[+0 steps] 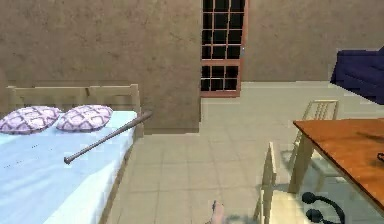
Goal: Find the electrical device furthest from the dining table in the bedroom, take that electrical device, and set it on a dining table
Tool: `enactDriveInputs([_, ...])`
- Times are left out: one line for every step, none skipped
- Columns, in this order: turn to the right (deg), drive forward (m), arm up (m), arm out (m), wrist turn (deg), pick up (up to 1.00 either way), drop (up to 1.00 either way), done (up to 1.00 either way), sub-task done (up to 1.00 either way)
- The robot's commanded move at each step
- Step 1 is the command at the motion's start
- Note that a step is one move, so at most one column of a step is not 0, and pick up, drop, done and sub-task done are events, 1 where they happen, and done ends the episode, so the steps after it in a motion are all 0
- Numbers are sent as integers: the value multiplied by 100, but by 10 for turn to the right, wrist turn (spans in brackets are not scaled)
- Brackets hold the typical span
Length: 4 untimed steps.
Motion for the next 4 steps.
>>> enactDriveInputs([0,100,0,0,0,0,0,0,0])
enactDriveInputs([-60,0,0,0,0,0,0,0,0])
enactDriveInputs([0,20,0,0,0,0,0,0,0])
enactDriveInputs([450,0,0,0,0,0,0,0,0])
